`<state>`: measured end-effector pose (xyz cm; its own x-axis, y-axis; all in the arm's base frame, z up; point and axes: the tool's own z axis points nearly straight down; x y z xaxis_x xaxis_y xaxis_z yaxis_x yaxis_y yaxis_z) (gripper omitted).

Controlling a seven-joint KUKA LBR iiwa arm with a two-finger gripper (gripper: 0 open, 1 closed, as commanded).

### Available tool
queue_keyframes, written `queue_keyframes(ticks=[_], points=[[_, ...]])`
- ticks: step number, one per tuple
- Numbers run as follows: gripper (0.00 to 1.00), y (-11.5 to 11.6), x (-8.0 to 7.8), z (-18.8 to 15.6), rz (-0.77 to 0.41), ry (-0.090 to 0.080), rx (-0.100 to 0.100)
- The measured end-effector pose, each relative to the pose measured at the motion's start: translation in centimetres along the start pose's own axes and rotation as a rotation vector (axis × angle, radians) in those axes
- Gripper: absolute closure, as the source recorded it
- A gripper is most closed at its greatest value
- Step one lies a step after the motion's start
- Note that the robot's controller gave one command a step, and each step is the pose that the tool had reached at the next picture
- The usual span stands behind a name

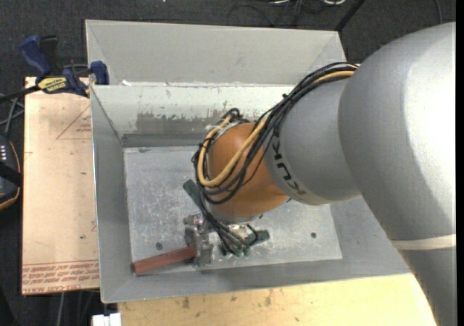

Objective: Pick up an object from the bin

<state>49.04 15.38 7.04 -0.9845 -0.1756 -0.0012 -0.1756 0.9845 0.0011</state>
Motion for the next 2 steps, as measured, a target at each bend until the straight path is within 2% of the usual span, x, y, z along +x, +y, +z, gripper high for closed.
queue_keyframes(ticks=[1, 2], points=[[1.00, 0.0, 0.0, 0.0, 0.000, 0.000, 0.000], [1.00, 1.5, 0.1, -9.2, 0.025, 0.000, 0.000]])
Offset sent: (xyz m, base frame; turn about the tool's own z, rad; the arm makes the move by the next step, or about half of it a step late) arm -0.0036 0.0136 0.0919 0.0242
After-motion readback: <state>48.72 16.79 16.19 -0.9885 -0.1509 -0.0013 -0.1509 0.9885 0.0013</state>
